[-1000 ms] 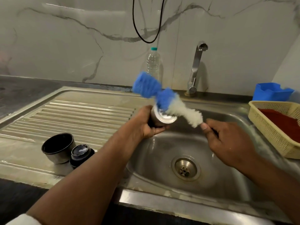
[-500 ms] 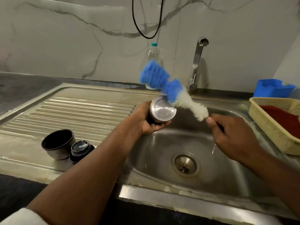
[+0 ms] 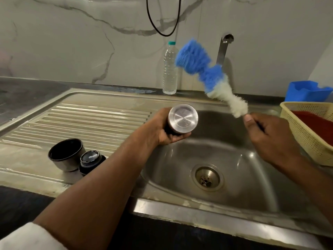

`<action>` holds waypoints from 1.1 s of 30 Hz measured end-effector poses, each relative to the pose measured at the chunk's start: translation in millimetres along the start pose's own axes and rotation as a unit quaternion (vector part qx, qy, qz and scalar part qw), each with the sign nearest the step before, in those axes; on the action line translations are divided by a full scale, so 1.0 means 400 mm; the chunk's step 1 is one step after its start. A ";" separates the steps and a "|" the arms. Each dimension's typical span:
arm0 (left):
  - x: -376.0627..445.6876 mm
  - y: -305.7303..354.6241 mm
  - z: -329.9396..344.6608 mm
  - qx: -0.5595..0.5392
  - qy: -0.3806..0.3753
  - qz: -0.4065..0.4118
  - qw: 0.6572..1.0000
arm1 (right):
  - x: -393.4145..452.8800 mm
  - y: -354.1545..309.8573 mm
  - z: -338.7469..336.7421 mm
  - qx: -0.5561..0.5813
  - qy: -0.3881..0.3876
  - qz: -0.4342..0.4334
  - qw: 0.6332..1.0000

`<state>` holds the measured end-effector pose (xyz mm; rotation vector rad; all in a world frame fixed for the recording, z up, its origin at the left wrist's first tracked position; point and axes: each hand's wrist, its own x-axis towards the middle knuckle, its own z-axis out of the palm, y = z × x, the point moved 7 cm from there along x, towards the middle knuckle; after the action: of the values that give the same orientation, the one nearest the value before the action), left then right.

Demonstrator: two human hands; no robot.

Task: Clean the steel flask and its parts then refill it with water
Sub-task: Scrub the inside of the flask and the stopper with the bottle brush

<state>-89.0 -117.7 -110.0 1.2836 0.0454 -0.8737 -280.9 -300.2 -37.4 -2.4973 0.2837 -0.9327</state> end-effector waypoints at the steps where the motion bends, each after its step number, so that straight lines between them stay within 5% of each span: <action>1: 0.007 -0.001 0.001 0.029 0.005 0.001 1.000 | 0.001 0.004 -0.001 0.002 0.001 0.002 1.000; 8: 0.011 -0.014 -0.001 0.227 0.070 0.078 0.968 | 0.005 0.044 0.035 -0.028 -0.039 0.040 0.998; 16: -0.014 0.047 -0.016 0.468 0.187 0.264 0.822 | 0.005 0.056 0.049 -0.014 -0.052 0.076 0.996; 23: -0.034 0.061 -0.010 0.544 0.204 0.286 0.762 | 0.004 0.059 0.056 -0.012 -0.060 0.094 0.994; 33: -0.041 0.070 -0.018 0.545 0.214 0.277 0.762 | 0.009 0.061 0.062 0.007 -0.053 0.092 0.994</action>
<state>-80.7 -102.3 -81.8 2.4034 -0.5407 0.0247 -262.6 -314.1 -63.8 -2.4485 0.4621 -0.7227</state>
